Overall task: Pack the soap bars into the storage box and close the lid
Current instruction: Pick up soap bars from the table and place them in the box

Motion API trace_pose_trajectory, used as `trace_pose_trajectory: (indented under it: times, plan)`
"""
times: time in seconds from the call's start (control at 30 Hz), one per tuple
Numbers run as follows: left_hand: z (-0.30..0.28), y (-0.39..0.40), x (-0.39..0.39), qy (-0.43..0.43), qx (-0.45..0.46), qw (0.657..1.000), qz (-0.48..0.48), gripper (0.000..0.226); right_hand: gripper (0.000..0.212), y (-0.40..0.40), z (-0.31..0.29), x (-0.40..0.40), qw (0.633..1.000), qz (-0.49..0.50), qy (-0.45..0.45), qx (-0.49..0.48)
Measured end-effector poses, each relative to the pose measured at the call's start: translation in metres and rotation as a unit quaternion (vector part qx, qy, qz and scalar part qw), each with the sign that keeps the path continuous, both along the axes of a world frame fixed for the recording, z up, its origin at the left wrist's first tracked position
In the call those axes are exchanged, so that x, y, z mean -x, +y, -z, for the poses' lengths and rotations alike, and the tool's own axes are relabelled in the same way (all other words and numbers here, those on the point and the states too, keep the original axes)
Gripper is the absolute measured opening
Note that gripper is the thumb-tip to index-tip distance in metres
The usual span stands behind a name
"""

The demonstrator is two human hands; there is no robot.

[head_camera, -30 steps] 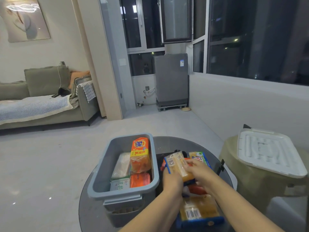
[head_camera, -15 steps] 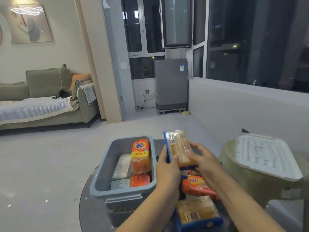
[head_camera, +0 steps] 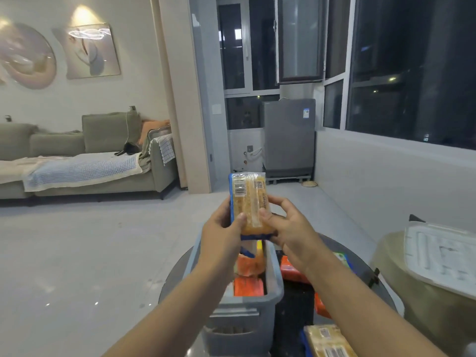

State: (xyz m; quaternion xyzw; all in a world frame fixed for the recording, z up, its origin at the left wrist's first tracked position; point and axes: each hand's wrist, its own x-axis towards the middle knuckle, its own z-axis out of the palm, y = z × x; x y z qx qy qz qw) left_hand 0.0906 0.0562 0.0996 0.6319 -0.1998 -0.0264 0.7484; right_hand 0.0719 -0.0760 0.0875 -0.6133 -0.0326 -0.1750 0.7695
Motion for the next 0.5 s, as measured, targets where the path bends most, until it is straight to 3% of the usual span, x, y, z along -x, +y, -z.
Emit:
trace_pose_trajectory:
  times: [0.5]
  plan:
    - [0.049,0.033,-0.068,0.17,-0.042,0.983,-0.056,0.033,0.033,0.039,0.054,-0.104,0.983,-0.013,0.175,0.058]
